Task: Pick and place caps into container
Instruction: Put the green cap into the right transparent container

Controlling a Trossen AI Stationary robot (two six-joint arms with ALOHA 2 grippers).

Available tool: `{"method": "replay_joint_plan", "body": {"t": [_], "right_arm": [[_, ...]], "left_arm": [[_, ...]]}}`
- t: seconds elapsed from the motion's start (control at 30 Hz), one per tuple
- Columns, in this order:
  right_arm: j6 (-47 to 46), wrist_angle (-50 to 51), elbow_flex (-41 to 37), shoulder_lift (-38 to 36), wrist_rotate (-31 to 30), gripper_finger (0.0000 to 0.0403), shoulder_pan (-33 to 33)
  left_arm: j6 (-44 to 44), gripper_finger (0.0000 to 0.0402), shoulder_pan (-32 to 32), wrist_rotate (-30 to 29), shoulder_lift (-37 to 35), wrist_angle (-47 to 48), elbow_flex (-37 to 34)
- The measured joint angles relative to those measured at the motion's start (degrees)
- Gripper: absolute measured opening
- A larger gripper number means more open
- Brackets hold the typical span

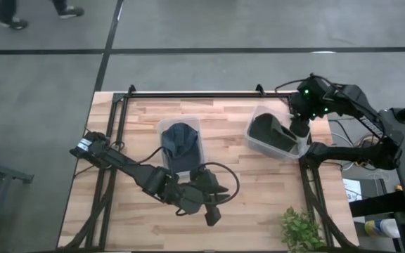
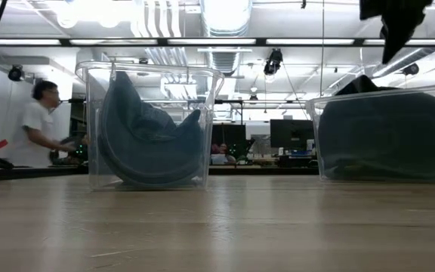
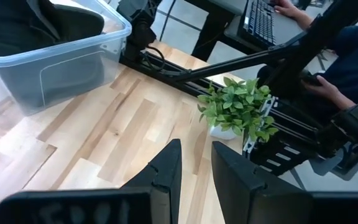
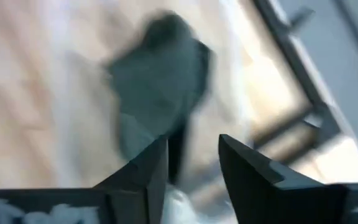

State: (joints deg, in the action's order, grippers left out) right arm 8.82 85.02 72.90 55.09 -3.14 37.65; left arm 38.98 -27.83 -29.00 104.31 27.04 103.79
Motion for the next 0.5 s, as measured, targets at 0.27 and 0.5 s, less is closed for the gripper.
{"method": "replay_joint_plan", "body": {"t": [0.27, 0.5], "right_arm": [[-0.42, -1.64, 0.37, 0.15, 15.45, 0.0048, -2.81], [-2.54, -7.6, -6.54, 0.17, 18.29, 0.001, -7.52]], "left_arm": [[-0.11, 0.008, 0.02, -2.18, 0.0, 1.44, 0.0], [-0.62, 0.008, 0.02, -5.16, 0.0, 2.49, 0.0]]}}
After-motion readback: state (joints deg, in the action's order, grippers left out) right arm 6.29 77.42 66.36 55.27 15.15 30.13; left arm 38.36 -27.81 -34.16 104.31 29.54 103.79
